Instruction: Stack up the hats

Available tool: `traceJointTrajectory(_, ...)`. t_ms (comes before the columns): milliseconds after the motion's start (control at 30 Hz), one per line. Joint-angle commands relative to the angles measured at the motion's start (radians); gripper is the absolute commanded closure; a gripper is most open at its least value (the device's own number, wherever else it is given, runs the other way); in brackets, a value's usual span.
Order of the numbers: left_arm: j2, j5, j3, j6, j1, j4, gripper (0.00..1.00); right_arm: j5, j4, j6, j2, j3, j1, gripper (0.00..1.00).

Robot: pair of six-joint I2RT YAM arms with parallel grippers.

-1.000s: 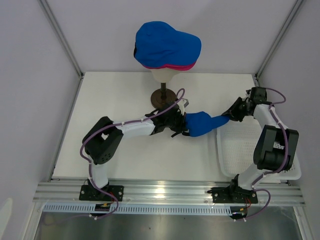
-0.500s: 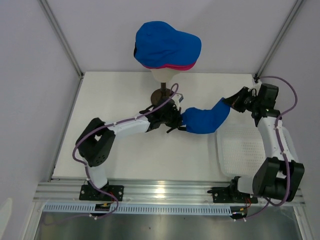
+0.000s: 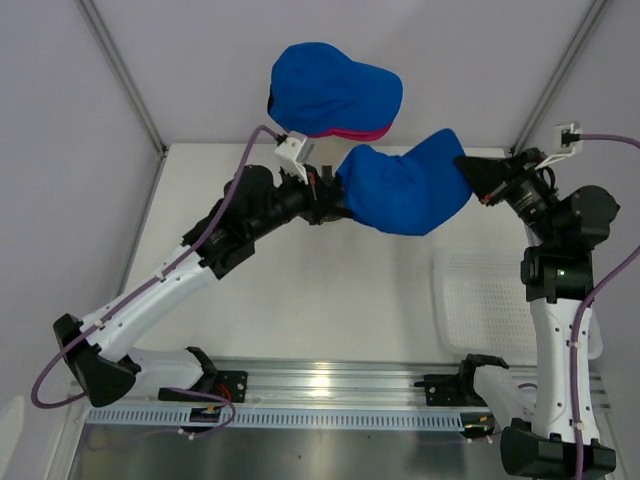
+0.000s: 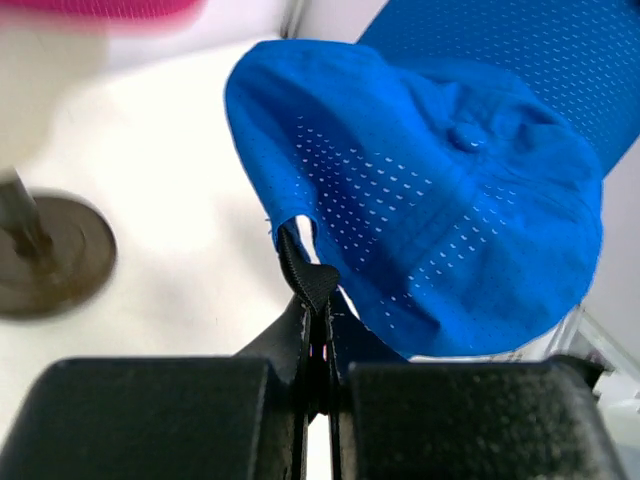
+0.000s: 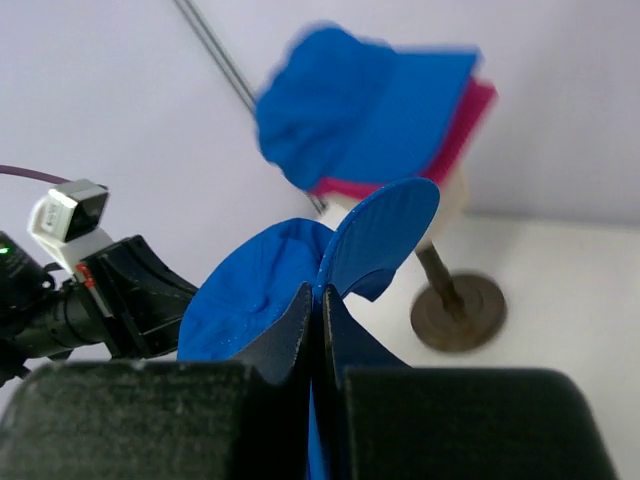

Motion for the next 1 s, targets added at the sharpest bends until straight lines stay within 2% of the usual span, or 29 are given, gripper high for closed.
traceJointTrajectory(0,-0.045,-0.079,0.164,0.097,0.004,-0.059,0.99,0.025,0.171,0.067,0.017,0.124,0.003,1.00)
traceJointTrajectory(133,-0.034,-0.073,0.329,0.131,0.051,-0.083,0.99,0.028,0.212,0.160,0.129,0.276,0.006,1.00)
traceJointTrajectory(167,-0.019,-0.066,0.353,0.125,0.073,-0.083,0.99,0.075,0.214,0.196,0.147,0.321,0.009,1.00)
traceJointTrajectory(233,0.010,-0.014,0.472,0.096,0.158,-0.092,0.99,0.147,0.243,0.222,0.207,0.362,0.010,1.00)
traceJointTrajectory(300,0.085,0.073,0.606,0.074,0.255,-0.138,0.99,0.157,0.275,0.251,0.294,0.431,0.016,1.00)
traceJointTrajectory(367,0.206,0.077,0.843,0.094,0.295,-0.193,0.99,0.132,0.332,0.271,0.362,0.488,0.030,1.00)
traceJointTrajectory(467,0.338,0.066,1.116,0.145,0.359,-0.331,0.99,0.085,0.424,0.280,0.498,0.598,0.085,1.00)
traceJointTrajectory(567,0.427,0.127,1.167,0.082,0.450,-0.324,0.99,0.080,0.522,0.271,0.612,0.680,0.153,1.00)
traceJointTrajectory(667,0.455,0.187,1.154,-0.024,0.555,-0.247,0.99,0.105,0.478,0.256,0.745,0.830,0.197,1.00)
traceJointTrajectory(767,0.509,0.250,1.171,-0.104,0.640,-0.235,0.99,0.132,0.463,0.318,0.874,0.970,0.227,1.00)
traceJointTrajectory(967,0.599,0.270,1.173,-0.177,0.700,-0.264,0.99,0.291,0.391,0.351,0.980,1.054,0.256,1.00)
